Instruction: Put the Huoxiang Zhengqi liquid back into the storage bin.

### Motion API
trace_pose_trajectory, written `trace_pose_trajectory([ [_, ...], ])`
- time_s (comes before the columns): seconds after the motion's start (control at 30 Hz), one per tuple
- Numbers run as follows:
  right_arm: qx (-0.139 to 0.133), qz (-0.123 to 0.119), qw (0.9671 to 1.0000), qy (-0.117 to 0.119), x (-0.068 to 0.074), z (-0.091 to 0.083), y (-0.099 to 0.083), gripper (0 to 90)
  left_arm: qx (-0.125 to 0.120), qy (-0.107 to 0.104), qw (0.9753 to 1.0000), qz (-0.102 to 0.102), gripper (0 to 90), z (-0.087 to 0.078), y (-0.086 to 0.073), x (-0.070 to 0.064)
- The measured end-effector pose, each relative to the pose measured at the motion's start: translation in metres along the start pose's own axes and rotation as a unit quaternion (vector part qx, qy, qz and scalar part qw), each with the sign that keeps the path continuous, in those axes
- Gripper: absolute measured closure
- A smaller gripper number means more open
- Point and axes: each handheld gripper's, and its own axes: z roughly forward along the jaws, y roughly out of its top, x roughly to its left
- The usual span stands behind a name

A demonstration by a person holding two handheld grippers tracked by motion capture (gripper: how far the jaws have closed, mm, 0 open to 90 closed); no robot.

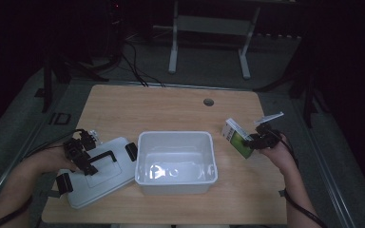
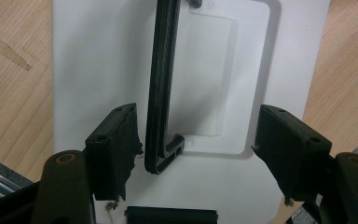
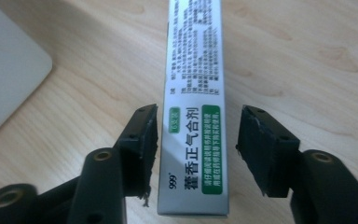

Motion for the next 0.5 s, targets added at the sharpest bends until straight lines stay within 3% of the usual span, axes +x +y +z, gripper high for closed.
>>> trace_pose_trajectory([
  [0.3,0.063,-0.012,0.9979,0.001,0.005,0.010,0.015,50.2,0.003,0.001,1.0000,0.004,30.8,0.001,0.003,-0.002],
  [0.5,0.088,-0.013,0.9960,-0.006,0.008,0.017,0.022,50.5,0.004,-0.001,1.0000,0.007,30.8,0.001,0.006,-0.003],
])
